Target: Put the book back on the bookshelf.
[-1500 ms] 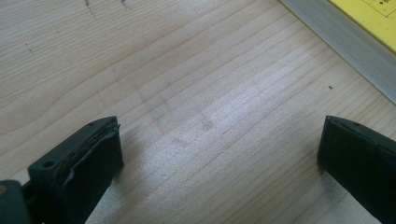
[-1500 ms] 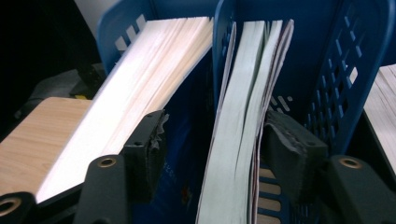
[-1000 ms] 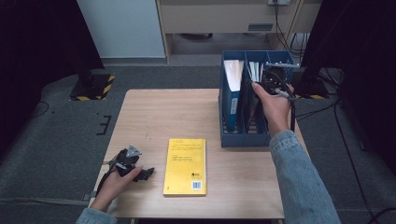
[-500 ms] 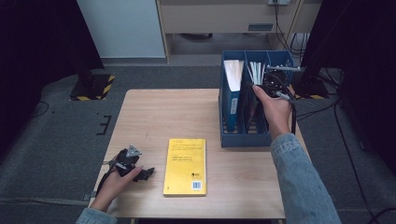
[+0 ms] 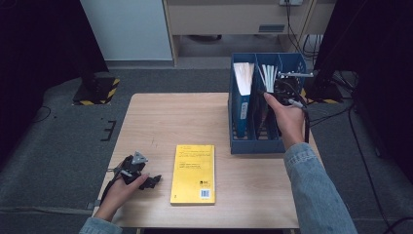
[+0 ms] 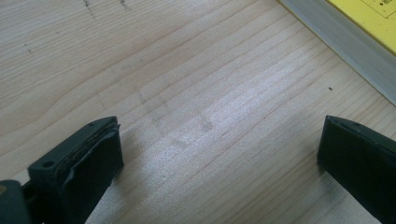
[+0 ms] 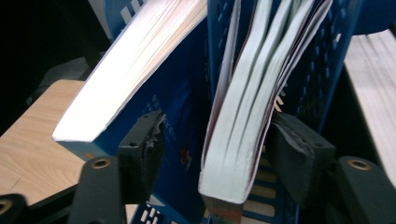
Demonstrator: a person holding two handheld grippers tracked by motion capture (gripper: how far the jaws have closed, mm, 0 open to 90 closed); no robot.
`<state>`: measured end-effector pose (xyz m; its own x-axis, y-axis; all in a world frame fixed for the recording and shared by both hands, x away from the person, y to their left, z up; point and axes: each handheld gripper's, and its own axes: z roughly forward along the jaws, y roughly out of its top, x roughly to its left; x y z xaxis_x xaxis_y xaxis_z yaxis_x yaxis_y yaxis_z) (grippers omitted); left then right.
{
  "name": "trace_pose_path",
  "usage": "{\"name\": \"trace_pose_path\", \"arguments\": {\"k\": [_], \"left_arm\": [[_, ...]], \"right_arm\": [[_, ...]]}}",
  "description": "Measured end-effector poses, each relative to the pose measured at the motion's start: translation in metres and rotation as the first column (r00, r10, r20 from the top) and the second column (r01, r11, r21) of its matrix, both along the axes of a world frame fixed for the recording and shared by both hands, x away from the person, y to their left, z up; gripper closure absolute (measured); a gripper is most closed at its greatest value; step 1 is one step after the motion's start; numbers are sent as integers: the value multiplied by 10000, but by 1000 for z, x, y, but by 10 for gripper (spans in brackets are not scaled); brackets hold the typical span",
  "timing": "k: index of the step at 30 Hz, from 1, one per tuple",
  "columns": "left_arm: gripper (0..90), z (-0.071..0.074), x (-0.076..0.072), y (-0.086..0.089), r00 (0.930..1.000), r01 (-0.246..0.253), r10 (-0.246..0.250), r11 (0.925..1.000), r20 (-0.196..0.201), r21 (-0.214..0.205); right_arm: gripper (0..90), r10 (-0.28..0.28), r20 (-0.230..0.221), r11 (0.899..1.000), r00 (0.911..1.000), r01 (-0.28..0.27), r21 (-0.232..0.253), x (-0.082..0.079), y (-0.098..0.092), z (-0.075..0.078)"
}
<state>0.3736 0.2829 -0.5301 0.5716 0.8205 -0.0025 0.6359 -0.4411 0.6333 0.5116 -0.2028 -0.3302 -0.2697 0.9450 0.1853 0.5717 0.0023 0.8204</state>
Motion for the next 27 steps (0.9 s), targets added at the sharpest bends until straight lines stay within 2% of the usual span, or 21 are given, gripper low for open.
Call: {"name": "trace_pose_path", "arguments": {"k": [10,19,27], "left_arm": [[0,0,0,0,10000,8,-8,10000,1,-2],[0,0,0,0,10000,7,-7,10000,-5,2],[0,0,0,0,10000,10,-10,10000,-3,0]], "right_arm": [[507,579,87,9980,9983,-576,-272,-1,13,-2],[502,693,25,9974,9976,-692,-199,0,16,-3],[472,638,-18,9978,9980,-639,-167,-2,13,-4]]}}
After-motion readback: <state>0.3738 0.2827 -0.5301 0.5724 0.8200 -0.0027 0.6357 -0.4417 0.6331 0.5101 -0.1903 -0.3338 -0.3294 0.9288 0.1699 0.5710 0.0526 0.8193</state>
